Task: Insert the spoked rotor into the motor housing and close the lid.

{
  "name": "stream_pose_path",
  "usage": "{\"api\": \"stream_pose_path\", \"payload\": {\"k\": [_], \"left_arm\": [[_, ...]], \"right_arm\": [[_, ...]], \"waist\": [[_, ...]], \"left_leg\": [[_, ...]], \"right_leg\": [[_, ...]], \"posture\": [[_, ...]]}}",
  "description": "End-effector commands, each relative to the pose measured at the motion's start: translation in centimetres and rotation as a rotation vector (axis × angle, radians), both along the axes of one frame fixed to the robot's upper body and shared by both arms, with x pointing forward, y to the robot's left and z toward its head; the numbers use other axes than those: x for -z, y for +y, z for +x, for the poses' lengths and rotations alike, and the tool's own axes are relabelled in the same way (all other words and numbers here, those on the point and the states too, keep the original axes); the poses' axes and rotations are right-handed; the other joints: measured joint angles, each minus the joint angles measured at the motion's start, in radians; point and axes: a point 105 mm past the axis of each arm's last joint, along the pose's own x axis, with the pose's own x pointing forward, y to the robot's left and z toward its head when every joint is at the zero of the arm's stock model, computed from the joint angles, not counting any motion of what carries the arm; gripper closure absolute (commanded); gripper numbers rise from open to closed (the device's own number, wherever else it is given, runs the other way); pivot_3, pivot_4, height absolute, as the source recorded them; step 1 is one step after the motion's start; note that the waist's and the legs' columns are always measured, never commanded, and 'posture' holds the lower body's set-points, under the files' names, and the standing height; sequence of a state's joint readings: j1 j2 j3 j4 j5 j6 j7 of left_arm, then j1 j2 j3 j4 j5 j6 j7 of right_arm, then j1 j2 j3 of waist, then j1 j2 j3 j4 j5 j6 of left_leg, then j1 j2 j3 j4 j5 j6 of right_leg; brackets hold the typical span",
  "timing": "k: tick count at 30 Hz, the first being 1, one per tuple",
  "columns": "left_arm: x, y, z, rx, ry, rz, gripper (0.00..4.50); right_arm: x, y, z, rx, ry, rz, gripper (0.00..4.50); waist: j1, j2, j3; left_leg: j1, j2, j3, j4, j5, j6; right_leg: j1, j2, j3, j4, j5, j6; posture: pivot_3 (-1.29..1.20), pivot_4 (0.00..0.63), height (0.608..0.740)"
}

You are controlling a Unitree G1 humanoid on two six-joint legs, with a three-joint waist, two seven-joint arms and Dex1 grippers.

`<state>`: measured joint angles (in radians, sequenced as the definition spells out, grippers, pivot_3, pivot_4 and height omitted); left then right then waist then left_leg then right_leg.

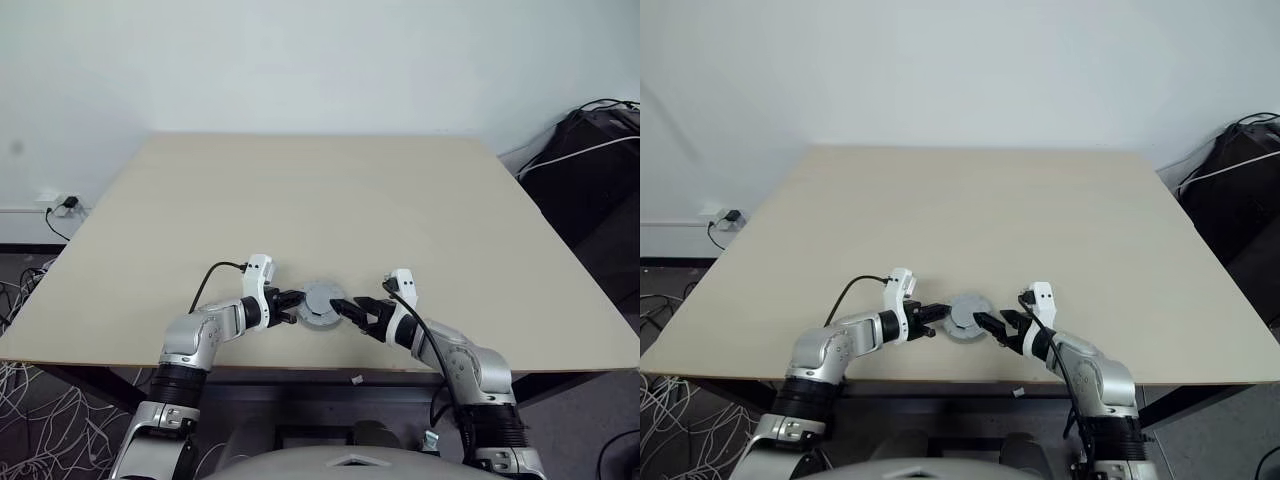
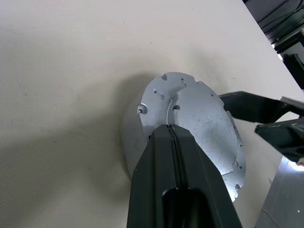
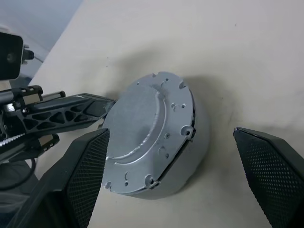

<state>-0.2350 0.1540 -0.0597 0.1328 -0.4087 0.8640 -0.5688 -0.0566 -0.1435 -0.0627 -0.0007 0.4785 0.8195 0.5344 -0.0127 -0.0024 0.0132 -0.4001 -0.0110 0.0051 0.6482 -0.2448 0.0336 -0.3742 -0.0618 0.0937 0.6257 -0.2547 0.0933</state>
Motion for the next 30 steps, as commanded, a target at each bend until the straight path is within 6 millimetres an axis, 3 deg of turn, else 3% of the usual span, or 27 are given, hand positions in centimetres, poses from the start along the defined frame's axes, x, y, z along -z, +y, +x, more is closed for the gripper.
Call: {"api": "stream_pose_path", "payload": {"k": [1,6,17,25,30], "left_arm": [[1.6,-0.9,-1.4,0.037,0.075,0.014,4.50],[1.6,-0.8,-1.5,0.037,0.074,0.013,4.50],[1.6,-0.8,-1.5,0.035,0.073,0.018,4.50],[1.6,-0.7,-1.6,0.035,0.073,0.018,4.50],[1.7,-0.7,-1.6,0.036,0.075,0.021,4.50]], "right_arm": [[0.0,0.1,0.5,0.022,0.014,0.021,0.03],[0.8,1.0,0.0,-0.017,0.049,0.008,0.03],[-0.9,3.2,-1.7,-0.112,0.209,0.272,0.03],[-0.7,3.1,-0.8,-0.020,0.270,0.375,0.03],[-1.6,4.6,-1.0,-0.061,0.279,0.458,0.03]], "waist": [[0.000,0.000,0.000],[-0.003,0.000,-0.001],[-0.006,0.001,-0.001],[-0.019,0.001,-0.001],[-0.027,0.001,-0.002]], "left_leg": [[0.000,0.000,0.000,0.000,0.000,0.000],[0.000,0.000,0.000,0.000,0.000,0.000],[0.000,0.000,0.000,-0.001,0.000,0.000],[0.000,0.000,0.000,-0.002,0.000,0.000],[0.000,0.000,0.000,-0.001,0.000,0.000]], "right_leg": [[0.000,0.000,0.000,0.000,0.000,0.000],[0.000,0.000,0.000,0.000,0.000,0.000],[0.000,0.000,0.000,0.000,0.000,0.000],[-0.001,0.000,0.000,0.000,0.000,-0.001],[-0.001,0.000,0.000,0.000,0.000,0.001]], "posture": [[0.00,0.000,0.740],[0.00,0.000,0.740],[0.00,0.000,0.740],[0.00,0.000,0.740],[0.00,0.000,0.740]]}}
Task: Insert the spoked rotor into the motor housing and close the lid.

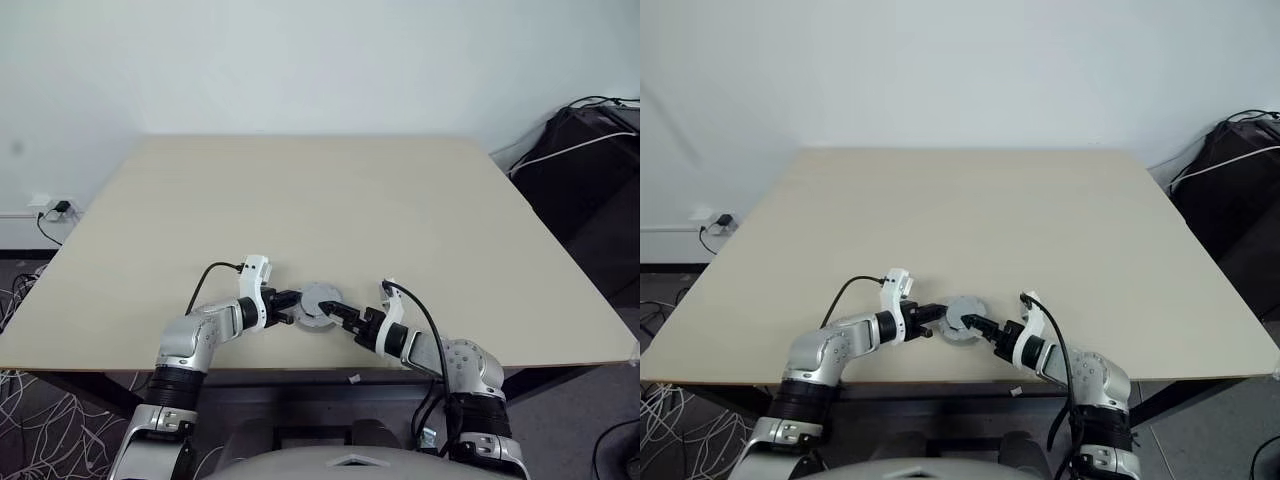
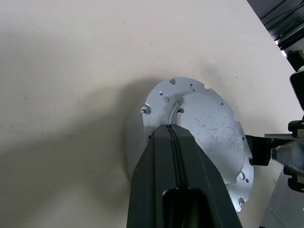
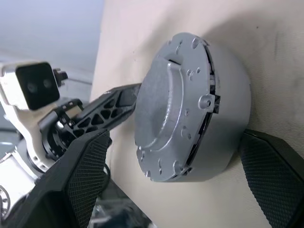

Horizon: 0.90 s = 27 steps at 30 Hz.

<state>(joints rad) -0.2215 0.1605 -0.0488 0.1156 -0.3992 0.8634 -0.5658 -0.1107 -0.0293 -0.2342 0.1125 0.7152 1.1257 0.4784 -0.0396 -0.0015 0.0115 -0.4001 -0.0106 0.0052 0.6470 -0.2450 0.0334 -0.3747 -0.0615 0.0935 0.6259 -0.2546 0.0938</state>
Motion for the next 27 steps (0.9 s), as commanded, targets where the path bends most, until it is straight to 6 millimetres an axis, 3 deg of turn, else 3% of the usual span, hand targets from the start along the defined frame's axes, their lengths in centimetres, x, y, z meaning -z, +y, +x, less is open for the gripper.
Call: {"api": "stream_pose_path", "payload": {"k": [1,4,9,14,19,23,27], "left_arm": [[1.6,-1.3,-1.6,0.051,0.083,0.006,4.50],[1.6,-1.2,-1.6,0.049,0.082,0.007,4.50],[1.7,-1.1,-1.6,0.044,0.081,0.009,4.50],[1.7,-1.1,-1.6,0.039,0.079,0.009,4.50],[1.7,-1.0,-1.7,0.036,0.080,0.010,4.50],[1.7,-1.0,-1.7,0.036,0.080,0.013,4.50],[1.7,-1.0,-1.7,0.036,0.079,0.014,4.50]], "right_arm": [[-2.6,2.6,0.1,-0.078,-0.047,0.142,0.03],[-3.6,3.2,-0.4,-0.132,-0.073,0.191,0.03],[-3.6,3.6,-0.4,-0.168,-0.077,0.186,0.03],[-2.6,2.8,2.3,0.013,-0.079,0.105,0.03],[-2.6,2.4,3.1,0.095,-0.055,0.104,0.03],[-3.0,3.1,2.6,0.055,-0.049,0.124,0.03],[-4.9,4.8,0.7,-0.092,-0.059,0.239,0.03]], "waist": [[0.000,0.000,0.000],[0.000,0.001,0.000],[-0.003,0.001,0.001],[-0.014,0.000,0.001],[-0.033,0.001,0.003],[-0.024,0.005,0.005],[-0.019,0.008,0.004]], "left_leg": [[0.000,0.000,0.000,0.000,0.000,0.000],[0.000,0.000,0.000,0.000,0.000,0.000],[-0.004,0.000,0.000,0.000,0.000,0.000],[-0.004,0.000,0.000,0.000,0.000,0.000],[-0.001,0.001,0.000,0.000,0.000,0.000],[-0.001,0.000,0.000,0.000,0.000,-0.001],[-0.003,0.001,-0.004,-0.001,0.000,-0.001]], "right_leg": [[0.000,0.000,0.000,0.000,0.000,0.000],[-0.001,0.000,0.000,0.000,0.000,0.000],[-0.004,0.001,0.000,0.000,0.000,0.000],[-0.004,0.001,0.000,0.001,0.000,0.001],[-0.003,-0.001,0.000,0.000,0.005,0.007],[-0.003,-0.018,-0.023,0.000,0.006,0.007],[-0.006,-0.018,-0.029,0.001,0.009,0.000]], "posture": [[0.00,0.000,0.740],[0.00,0.000,0.740],[0.00,0.000,0.740],[0.00,0.000,0.740],[0.00,0.000,0.740],[0.00,0.000,0.740],[0.00,0.000,0.740]]}}
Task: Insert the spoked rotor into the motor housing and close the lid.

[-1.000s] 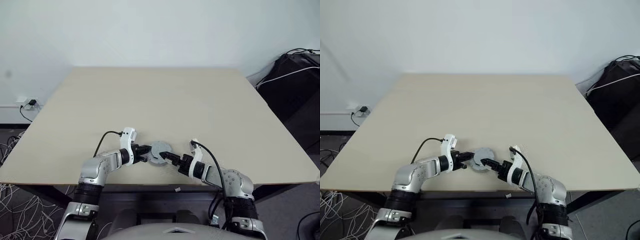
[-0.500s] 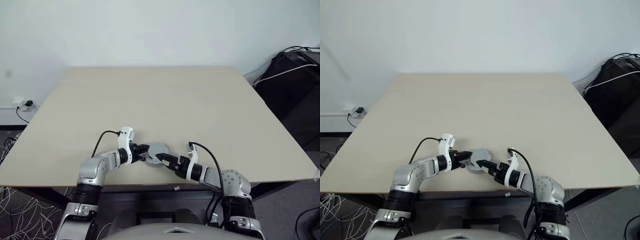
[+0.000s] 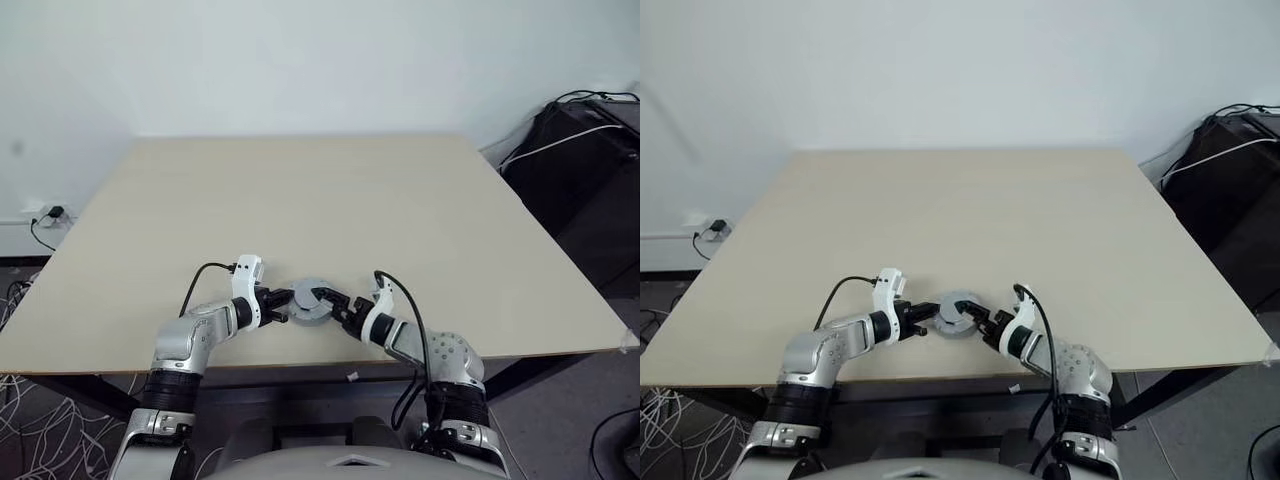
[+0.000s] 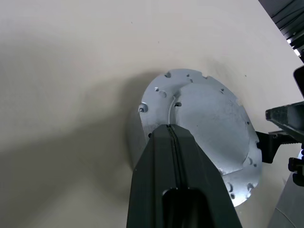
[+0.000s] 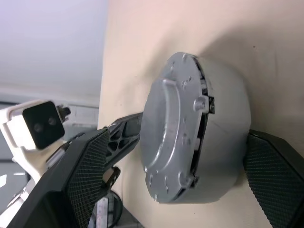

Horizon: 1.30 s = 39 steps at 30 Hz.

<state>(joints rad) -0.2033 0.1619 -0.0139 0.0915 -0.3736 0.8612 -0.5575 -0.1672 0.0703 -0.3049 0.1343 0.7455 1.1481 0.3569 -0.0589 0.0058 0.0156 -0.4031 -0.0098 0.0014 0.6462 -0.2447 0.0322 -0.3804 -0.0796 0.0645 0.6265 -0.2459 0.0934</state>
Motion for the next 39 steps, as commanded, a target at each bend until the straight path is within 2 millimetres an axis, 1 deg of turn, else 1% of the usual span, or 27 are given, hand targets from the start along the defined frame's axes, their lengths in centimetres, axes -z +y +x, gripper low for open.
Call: {"api": "stream_pose_path", "payload": {"k": [1,6,13,19,20,22,26,29,30,34,39], "left_arm": [[1.7,-2.1,-1.8,0.079,0.094,-0.012,4.50],[1.7,-2.1,-1.7,0.077,0.093,-0.014,4.50],[1.7,-2.2,-1.7,0.075,0.092,-0.017,4.50],[1.8,-2.2,-1.7,0.073,0.092,-0.018,4.50],[1.8,-2.2,-1.7,0.073,0.092,-0.019,4.50],[1.8,-2.2,-1.8,0.073,0.092,-0.019,4.50],[1.8,-2.2,-1.8,0.072,0.091,-0.021,4.50],[1.8,-2.3,-1.7,0.072,0.090,-0.022,4.50],[1.8,-2.3,-1.7,0.072,0.090,-0.022,4.50],[1.8,-2.3,-1.7,0.070,0.089,-0.024,4.50],[1.8,-2.4,-1.8,0.068,0.089,-0.030,4.50]], "right_arm": [[-4.4,3.6,-1.0,-0.165,-0.108,0.201,0.03],[-4.6,3.8,-1.2,-0.180,-0.104,0.215,0.03],[-3.4,3.4,-1.0,-0.166,-0.084,0.120,0.03],[-3.0,3.2,-0.7,-0.143,-0.079,0.089,0.03],[-3.0,3.2,-0.7,-0.143,-0.079,0.089,0.41],[-3.1,3.2,-0.7,-0.146,-0.082,0.090,0.88],[-3.3,3.2,-1.1,-0.162,-0.083,0.095,2.21],[-3.3,3.4,-1.4,-0.176,-0.081,0.097,3.08],[-3.3,3.4,-1.6,-0.185,-0.077,0.095,3.16],[-2.8,3.5,-2.3,-0.219,-0.053,0.067,3.16],[-2.3,3.3,-2.4,-0.209,-0.033,0.041,3.16]], "waist": [[0.001,0.001,-0.001],[0.000,-0.001,-0.002],[0.000,-0.001,-0.002],[0.000,-0.001,-0.002],[0.000,-0.001,-0.002],[0.000,-0.001,-0.002],[0.001,-0.001,-0.002],[0.004,-0.001,-0.002],[0.005,-0.001,-0.002],[0.007,-0.001,-0.002],[0.008,-0.001,-0.002]], "left_leg": [[-0.001,0.000,-0.001,0.000,0.000,0.000],[-0.007,-0.001,-0.002,0.000,0.000,-0.002],[-0.008,-0.001,-0.002,0.000,0.000,-0.002],[-0.008,-0.001,-0.002,0.001,0.001,-0.002],[-0.008,-0.001,-0.002,0.001,0.001,-0.002],[-0.008,-0.001,-0.002,0.001,0.001,-0.002],[-0.008,-0.001,-0.002,0.001,0.001,-0.002],[-0.008,-0.001,-0.002,0.001,0.002,0.000],[-0.008,-0.001,-0.002,0.001,0.002,-0.001],[-0.008,-0.001,-0.002,0.001,0.001,-0.002],[-0.008,-0.001,-0.002,0.001,0.002,-0.001]], "right_leg": [[-0.001,0.001,0.000,0.000,-0.001,-0.001],[-0.007,0.003,0.000,0.000,-0.003,-0.004],[-0.009,0.003,0.000,0.000,-0.003,-0.003],[-0.008,0.004,0.000,0.000,-0.002,-0.002],[-0.008,0.004,0.000,0.000,-0.002,-0.002],[-0.008,0.005,0.000,0.001,-0.002,-0.001],[-0.009,0.005,0.000,0.000,-0.002,-0.001],[-0.009,0.005,0.000,0.000,-0.002,-0.002],[-0.009,0.005,0.001,0.000,-0.002,-0.001],[-0.009,0.005,0.001,0.000,-0.002,-0.001],[-0.009,0.006,0.001,0.000,-0.002,-0.001]], "posture": [[0.00,0.000,0.740],[0.00,0.000,0.740],[0.00,0.000,0.740],[0.00,0.000,0.740],[0.00,0.000,0.740],[0.00,0.000,0.740],[0.00,0.000,0.740],[0.00,0.000,0.740],[0.00,0.000,0.740],[0.00,0.000,0.740],[0.00,0.000,0.740]]}}
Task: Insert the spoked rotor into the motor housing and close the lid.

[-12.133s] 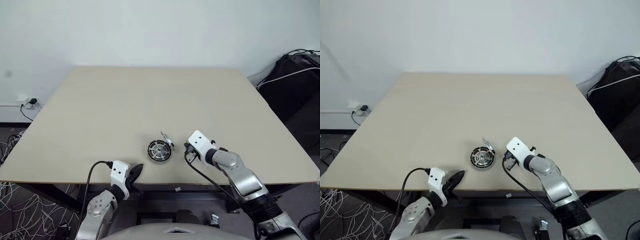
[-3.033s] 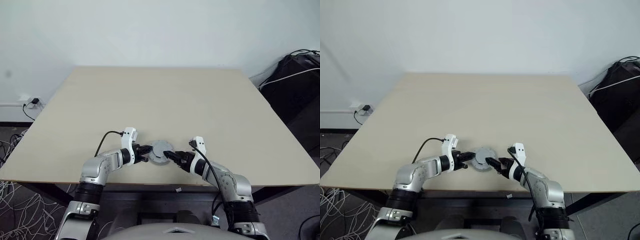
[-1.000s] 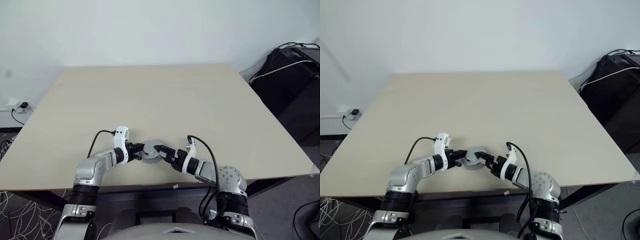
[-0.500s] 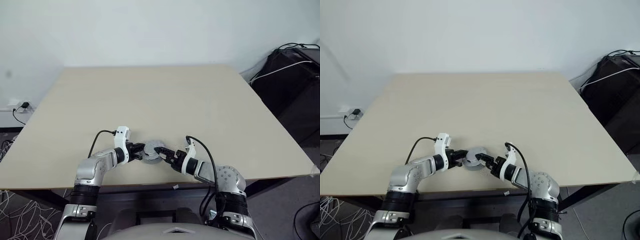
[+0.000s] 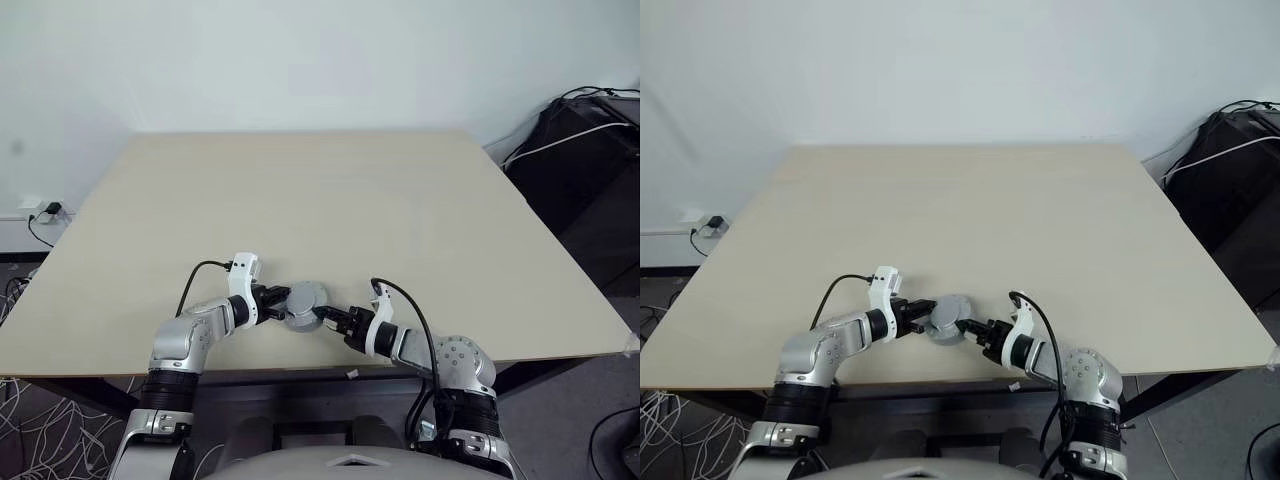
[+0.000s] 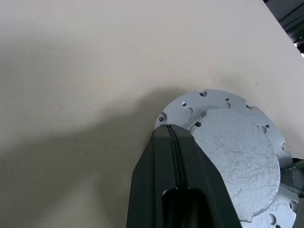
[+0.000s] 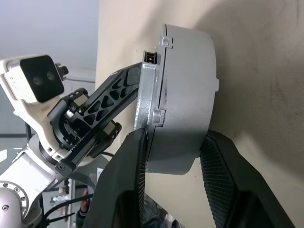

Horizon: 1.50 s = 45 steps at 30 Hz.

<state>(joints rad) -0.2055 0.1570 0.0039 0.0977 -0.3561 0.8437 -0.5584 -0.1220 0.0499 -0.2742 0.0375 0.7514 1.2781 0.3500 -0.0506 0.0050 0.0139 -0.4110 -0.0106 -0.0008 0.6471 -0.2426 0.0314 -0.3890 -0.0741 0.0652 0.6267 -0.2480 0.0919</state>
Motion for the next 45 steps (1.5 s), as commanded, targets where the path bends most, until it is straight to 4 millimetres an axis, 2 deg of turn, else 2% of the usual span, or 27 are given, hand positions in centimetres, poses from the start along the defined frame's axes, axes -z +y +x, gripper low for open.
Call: {"api": "stream_pose_path", "payload": {"k": [1,8,15,19,27,32,36,39,45], "left_arm": [[1.9,-2.8,-2.2,0.089,0.105,-0.040,4.50],[1.2,-2.9,-2.0,0.070,0.078,-0.071,4.50],[-1.2,-2.7,-1.7,0.025,-0.004,-0.164,4.50],[-2.5,-2.2,-1.6,-0.006,-0.048,-0.212,4.50],[-3.7,-0.7,-1.9,-0.072,-0.081,-0.256,4.50],[-5.3,-0.2,-2.6,-0.160,-0.104,-0.446,4.50],[-5.5,-0.2,-4.4,-0.209,-0.059,-0.589,4.50],[-4.6,0.0,-6.0,-0.266,0.004,-0.657,3.91],[-3.4,0.9,-7.5,-0.378,0.072,-0.731,1.99]], "right_arm": [[-2.1,2.9,-0.3,-0.105,-0.059,0.070,3.16],[-2.0,2.6,0.0,-0.071,-0.058,0.065,3.16],[-1.9,2.2,0.2,-0.039,-0.058,0.070,3.16],[-1.8,1.8,0.3,-0.023,-0.057,0.070,3.16],[-1.8,1.3,0.4,-0.002,-0.059,0.076,3.17],[-2.5,1.1,0.9,0.040,-0.086,0.126,3.17],[-3.7,0.8,1.6,0.087,-0.125,0.179,3.17],[-4.2,0.5,2.2,0.117,-0.147,0.196,3.17],[-5.4,0.4,2.9,0.137,-0.182,0.227,3.17]], "waist": [[0.000,0.000,0.000],[0.000,0.001,-0.001],[-0.003,0.000,0.000],[-0.001,-0.001,0.000],[-0.009,-0.001,0.001],[-0.008,-0.001,0.002],[-0.007,-0.003,0.003],[-0.008,-0.002,0.003],[-0.010,-0.002,0.005]], "left_leg": [[0.000,0.000,0.000,0.000,0.000,0.000],[0.000,0.000,0.000,0.000,0.000,0.000],[0.000,0.001,0.000,0.000,0.000,0.000],[-0.001,0.001,0.000,0.000,0.000,0.000],[-0.002,0.002,0.000,0.000,0.002,0.002],[-0.003,0.002,0.000,0.000,0.002,0.002],[-0.004,0.002,0.000,0.000,0.001,0.002],[-0.004,0.002,0.000,0.000,0.001,0.001],[-0.004,0.002,0.000,0.001,-0.001,-0.002]], "right_leg": [[0.000,0.000,0.000,0.000,0.000,0.000],[0.000,0.000,0.000,0.000,0.000,0.000],[-0.001,0.001,0.001,0.000,0.000,0.000],[-0.002,0.001,0.001,0.000,0.000,0.000],[-0.003,0.003,0.001,0.001,0.000,0.000],[-0.004,0.002,0.002,0.001,0.000,-0.001],[-0.004,0.001,0.002,0.000,0.000,-0.001],[-0.004,0.001,0.001,0.000,-0.001,-0.001],[-0.004,0.001,0.001,0.000,-0.001,-0.002]], "posture": [[0.00,0.000,0.740],[0.00,0.000,0.740],[0.00,0.000,0.740],[0.00,0.000,0.740],[0.00,0.000,0.740],[0.00,0.000,0.740],[0.00,0.000,0.740],[0.00,0.000,0.740],[0.00,0.000,0.740]]}}
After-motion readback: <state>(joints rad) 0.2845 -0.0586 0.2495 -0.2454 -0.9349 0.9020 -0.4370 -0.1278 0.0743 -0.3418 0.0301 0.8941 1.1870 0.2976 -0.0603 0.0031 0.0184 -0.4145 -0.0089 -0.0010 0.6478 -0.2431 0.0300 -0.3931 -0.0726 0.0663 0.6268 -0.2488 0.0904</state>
